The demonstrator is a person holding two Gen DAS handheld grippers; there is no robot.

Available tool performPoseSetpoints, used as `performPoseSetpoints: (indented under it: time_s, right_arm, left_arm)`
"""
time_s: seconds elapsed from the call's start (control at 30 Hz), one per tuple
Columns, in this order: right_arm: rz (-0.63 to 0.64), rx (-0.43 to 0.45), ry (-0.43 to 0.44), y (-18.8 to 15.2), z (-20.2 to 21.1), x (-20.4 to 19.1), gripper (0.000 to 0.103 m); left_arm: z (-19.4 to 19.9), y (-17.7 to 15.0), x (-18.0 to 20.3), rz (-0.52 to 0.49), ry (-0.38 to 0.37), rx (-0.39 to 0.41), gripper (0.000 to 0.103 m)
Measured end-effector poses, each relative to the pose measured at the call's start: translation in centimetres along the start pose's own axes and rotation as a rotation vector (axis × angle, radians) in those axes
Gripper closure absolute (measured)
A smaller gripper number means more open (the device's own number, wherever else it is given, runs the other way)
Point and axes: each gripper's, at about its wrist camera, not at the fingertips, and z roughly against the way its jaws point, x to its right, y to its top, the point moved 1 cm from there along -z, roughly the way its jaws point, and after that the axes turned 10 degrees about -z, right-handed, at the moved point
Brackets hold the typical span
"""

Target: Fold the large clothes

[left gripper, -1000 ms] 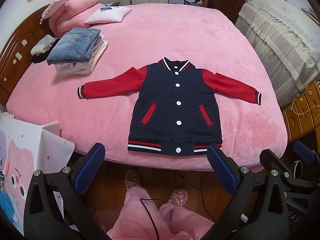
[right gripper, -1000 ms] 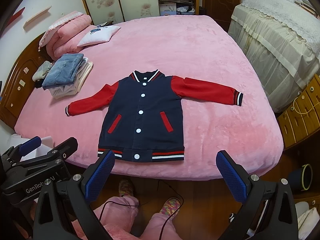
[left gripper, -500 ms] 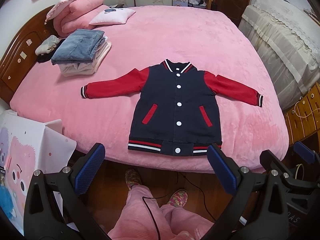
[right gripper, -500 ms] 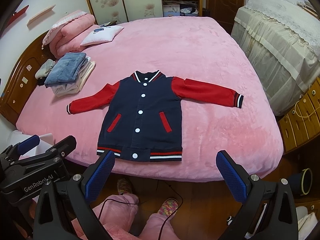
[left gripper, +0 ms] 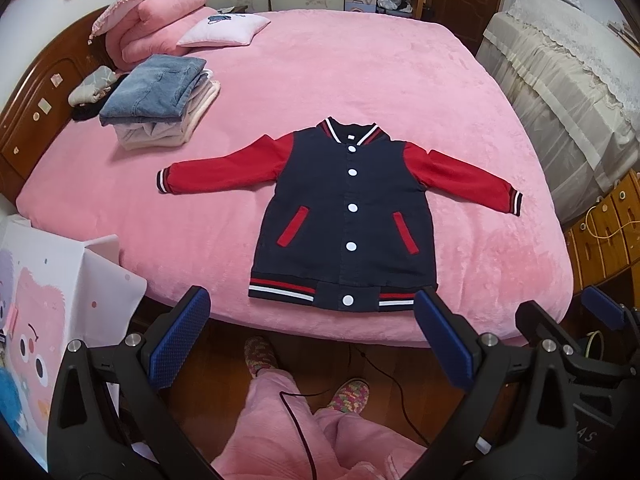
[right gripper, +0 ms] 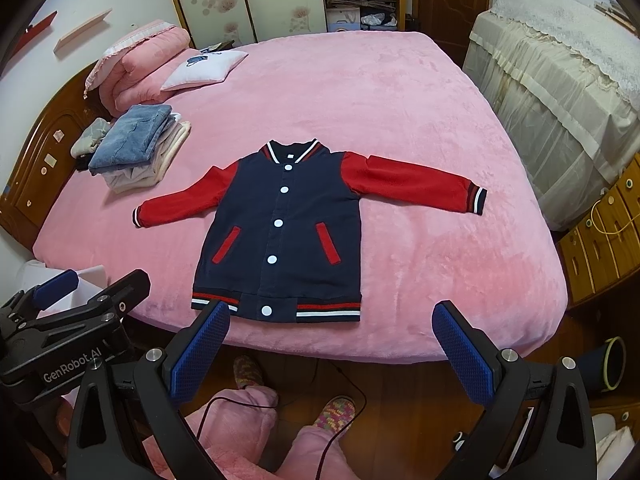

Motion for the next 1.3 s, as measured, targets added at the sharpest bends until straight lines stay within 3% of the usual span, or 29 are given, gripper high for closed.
performPoseSetpoints:
  time_s: [0.27,0.5,0.6,0.9,1.13,1.2,1.27,1.3]
  right_arm:
    - [0.004,-0.01,0.017,0.2,-0.6,-0.1,0.0]
    - [0.031,-0.016,-0.004,0.4,-3.3,-1.9,0.001]
    - [0.051,-0.045,-0.019,0.4,-5.4,-3.4,0.001]
    - [0.103,-0.222,-0.101,2.1,-16.0,-11.0,0.005]
    - [0.109,-0.308,-0.15,5.2,-26.9,-20.9,0.005]
    - [0.092,-0.314,-0.162,6.4,-29.9,-24.0,0.005]
    - [0.053,-0.315,-0.162,7.4,-32.7,-26.5,0.005]
    - [0.032,-0.319,-0.159,7.9,-33.8,-27.4,0.005]
  left_arm:
    - [-0.9,-0.1,-0.6,0.028,-0.038,-0.014,0.002]
    - [-5.6,-0.1,-3.5,0.117,-0.131,-0.121,0.002]
    - [-8.2,-0.4,-6.2,0.183,-0.13,-0.148,0.002]
    - [-19.1,-0.5,-20.8,0.472,-0.044,-0.304,0.002]
    - [-28.7,2.1,-32.1,0.627,-0.063,-0.304,0.002]
    - [-31.6,2.7,-34.9,0.702,-0.065,-0.309,0.009]
    - [-34.4,3.0,-37.5,0.786,-0.09,-0.301,0.025]
    - [-35.6,3.1,-38.5,0.815,-0.095,-0.3,0.026]
